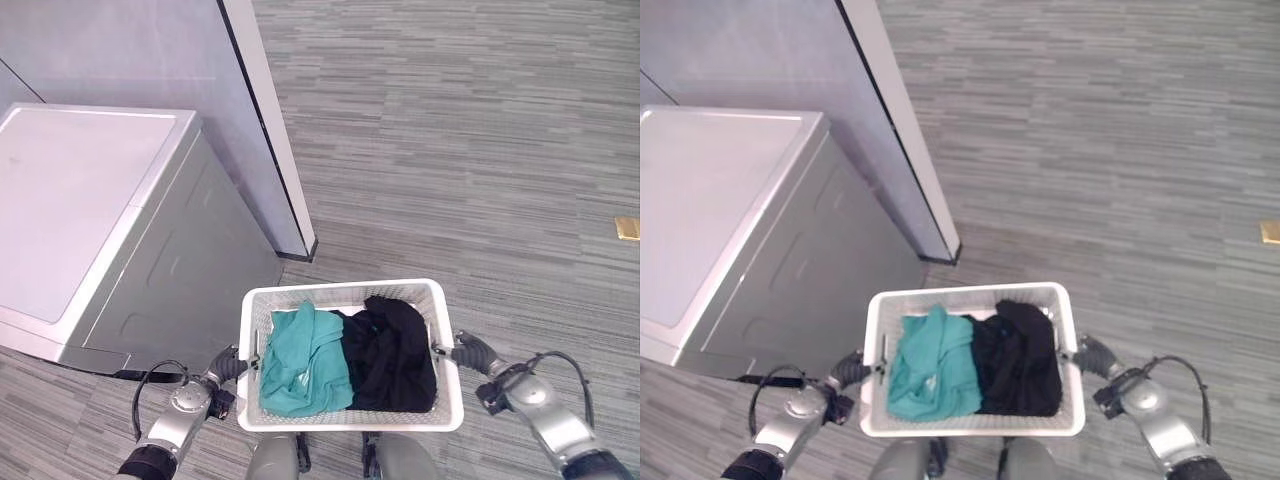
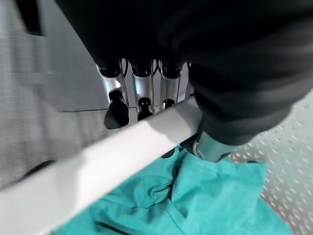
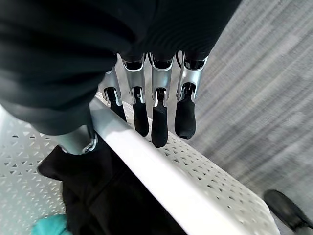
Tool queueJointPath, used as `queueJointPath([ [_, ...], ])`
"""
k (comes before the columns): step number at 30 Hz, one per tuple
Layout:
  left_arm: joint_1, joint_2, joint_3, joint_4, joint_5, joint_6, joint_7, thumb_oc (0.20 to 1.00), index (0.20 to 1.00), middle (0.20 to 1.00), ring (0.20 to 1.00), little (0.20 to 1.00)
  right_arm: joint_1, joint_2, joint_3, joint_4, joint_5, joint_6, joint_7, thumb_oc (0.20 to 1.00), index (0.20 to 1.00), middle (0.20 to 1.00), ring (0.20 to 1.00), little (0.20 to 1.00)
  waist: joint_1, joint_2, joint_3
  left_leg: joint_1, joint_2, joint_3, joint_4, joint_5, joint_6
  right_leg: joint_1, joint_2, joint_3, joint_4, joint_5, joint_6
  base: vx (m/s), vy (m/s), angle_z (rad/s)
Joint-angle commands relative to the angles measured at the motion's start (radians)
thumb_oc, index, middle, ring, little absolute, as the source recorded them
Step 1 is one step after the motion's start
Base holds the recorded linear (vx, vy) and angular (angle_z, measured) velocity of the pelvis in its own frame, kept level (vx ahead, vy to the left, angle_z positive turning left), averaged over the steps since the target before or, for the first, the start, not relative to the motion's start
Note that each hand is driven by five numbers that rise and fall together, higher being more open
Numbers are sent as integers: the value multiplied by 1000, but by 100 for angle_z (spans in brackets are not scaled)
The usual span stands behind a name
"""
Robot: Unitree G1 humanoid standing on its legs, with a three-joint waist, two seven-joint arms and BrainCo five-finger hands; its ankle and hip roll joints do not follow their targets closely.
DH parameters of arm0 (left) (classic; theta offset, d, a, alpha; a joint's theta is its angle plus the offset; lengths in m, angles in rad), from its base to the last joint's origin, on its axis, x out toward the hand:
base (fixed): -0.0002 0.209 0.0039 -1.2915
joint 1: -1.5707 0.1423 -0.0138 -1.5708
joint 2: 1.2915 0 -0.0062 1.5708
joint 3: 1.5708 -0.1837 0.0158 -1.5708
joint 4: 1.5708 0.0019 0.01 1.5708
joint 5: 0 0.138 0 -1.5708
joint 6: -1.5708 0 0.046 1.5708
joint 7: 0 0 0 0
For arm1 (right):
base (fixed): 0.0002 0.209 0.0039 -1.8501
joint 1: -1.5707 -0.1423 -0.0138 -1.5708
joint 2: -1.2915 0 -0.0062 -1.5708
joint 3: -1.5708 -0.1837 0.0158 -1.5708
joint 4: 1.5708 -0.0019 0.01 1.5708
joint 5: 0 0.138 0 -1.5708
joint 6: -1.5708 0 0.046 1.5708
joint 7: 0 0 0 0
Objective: Grab the laundry basket,head to the washer,open it,put in the laundry and shut it.
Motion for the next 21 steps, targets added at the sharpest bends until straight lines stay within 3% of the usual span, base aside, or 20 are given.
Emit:
queueJointPath([
  [1,68,252,131,-56,-69,-25,-41,200,200,200,200,200,-3,-107,-80,-109,163,-89,89,200,200,200,200,200,-12,-69,-31,6,-128,44,27,-145,59,31,14,103,-98,112,71,64,32,1],
  [6,70,424,124,-205,-204,-28,-99,200,200,200,200,200,-45,-260,-81,-152,290,-90,134,200,200,200,200,200,-8,-73,-47,54,-127,56,-9,-141,58,57,17,121,-123,126,80,24,12,-17],
  [7,65,478,122,-247,-223,-27,-113,200,200,200,200,200,-51,-286,-75,-164,325,-85,149,200,200,200,200,200,-8,-75,-53,59,-127,59,-16,-138,58,59,19,124,-127,130,81,24,-5,-15],
  [8,19,617,99,-312,-285,-28,-154,200,200,200,200,200,-105,-378,-35,-177,436,-71,195,200,200,200,200,200,-4,-79,-65,81,-125,65,-29,-137,57,70,22,127,-129,132,85,15,-14,-7],
  [10,-66,738,44,-340,-344,-26,-184,200,200,200,200,200,-188,-474,38,-174,522,-48,219,200,200,200,200,200,0,-85,-77,103,-124,67,-35,-141,56,85,22,130,-131,131,88,18,-7,-2],
  [13,-169,810,-20,-347,-394,-33,-189,200,200,200,200,200,-279,-546,107,-184,562,-48,230,200,200,200,200,200,4,-91,-88,114,-123,71,-40,-140,54,93,23,127,-136,134,89,0,0,0],
  [14,-290,887,-110,-341,-461,-33,-203,200,200,200,200,200,-432,-627,226,-209,620,-37,245,200,200,200,200,200,12,-94,-94,130,-121,71,-43,-142,52,108,22,124,-139,132,91,21,-29,3],
  [17,-506,969,-298,-302,-554,-32,-210,200,200,200,200,200,-750,-697,485,-218,706,-47,245,200,200,200,200,200,22,-103,-109,146,-120,72,-52,-141,49,117,24,116,-142,134,93,25,-37,-1],
  [19,-740,992,-508,-235,-590,-29,-215,200,200,200,200,200,-1021,-681,712,-176,753,-57,223,200,200,200,200,200,25,-104,-125,150,-120,70,-57,-137,46,119,23,107,-146,138,95,25,-40,-1],
  [21,-895,993,-650,-161,-615,-29,-210,200,200,200,200,200,-1185,-644,849,-125,784,-62,202,200,200,200,200,200,29,-107,-129,155,-118,65,-61,-136,44,125,23,100,-146,137,97,14,-40,1],
])
